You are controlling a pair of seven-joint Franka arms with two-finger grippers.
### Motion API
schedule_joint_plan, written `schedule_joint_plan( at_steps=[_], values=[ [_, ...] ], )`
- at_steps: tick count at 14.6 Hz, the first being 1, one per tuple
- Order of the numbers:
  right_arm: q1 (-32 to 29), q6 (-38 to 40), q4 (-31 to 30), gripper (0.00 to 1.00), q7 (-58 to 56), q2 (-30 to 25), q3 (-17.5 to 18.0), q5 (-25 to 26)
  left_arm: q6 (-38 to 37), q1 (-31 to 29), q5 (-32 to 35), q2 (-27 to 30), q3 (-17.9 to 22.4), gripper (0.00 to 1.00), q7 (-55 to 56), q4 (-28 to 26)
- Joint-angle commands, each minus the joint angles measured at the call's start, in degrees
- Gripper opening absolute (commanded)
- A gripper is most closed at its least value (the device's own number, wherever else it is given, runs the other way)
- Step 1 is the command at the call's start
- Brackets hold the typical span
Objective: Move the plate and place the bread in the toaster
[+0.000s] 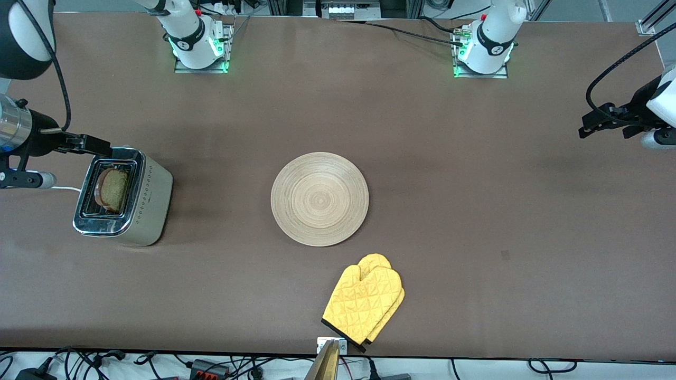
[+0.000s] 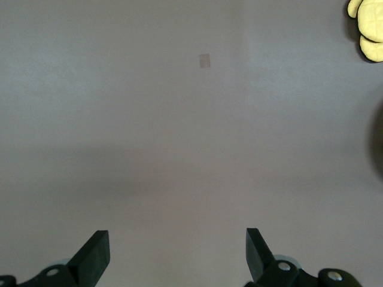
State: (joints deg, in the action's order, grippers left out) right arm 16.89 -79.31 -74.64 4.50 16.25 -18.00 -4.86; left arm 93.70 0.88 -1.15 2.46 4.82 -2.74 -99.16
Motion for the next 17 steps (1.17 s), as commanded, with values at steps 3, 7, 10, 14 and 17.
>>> schedule_joint_plan(
  at_steps=[3, 7, 10, 14, 17],
  values=[
    [-0.98, 1.44, 3.36, 1.00, 0.16, 1.15, -0.54, -6.81, -0.97, 0.35, -0.17, 0.35, 0.45, 1.00, 0.02, 0.81],
    [-2.21, 1.17, 3.19, 1.00, -0.45, 1.15, -0.19, -7.09, -0.80, 0.44, 0.09, 0.35, -0.16, 1.00, -0.16, 2.31],
    [-2.39, 1.00, 3.18, 1.00, -0.28, 1.24, -0.19, -6.74, -0.88, 1.14, 2.89, 0.61, -2.43, 1.00, -0.25, 2.31],
    [-4.50, 0.82, 3.18, 1.00, -0.45, 2.38, -0.19, -6.04, -2.29, 0.44, 3.79, 1.84, -4.74, 1.00, -0.25, 2.22],
    [-6.51, 0.47, 2.40, 1.00, -2.39, 1.69, 0.85, -5.86, -2.38, 0.44, 2.21, 2.02, -4.74, 1.00, -0.34, 2.04]
  ],
)
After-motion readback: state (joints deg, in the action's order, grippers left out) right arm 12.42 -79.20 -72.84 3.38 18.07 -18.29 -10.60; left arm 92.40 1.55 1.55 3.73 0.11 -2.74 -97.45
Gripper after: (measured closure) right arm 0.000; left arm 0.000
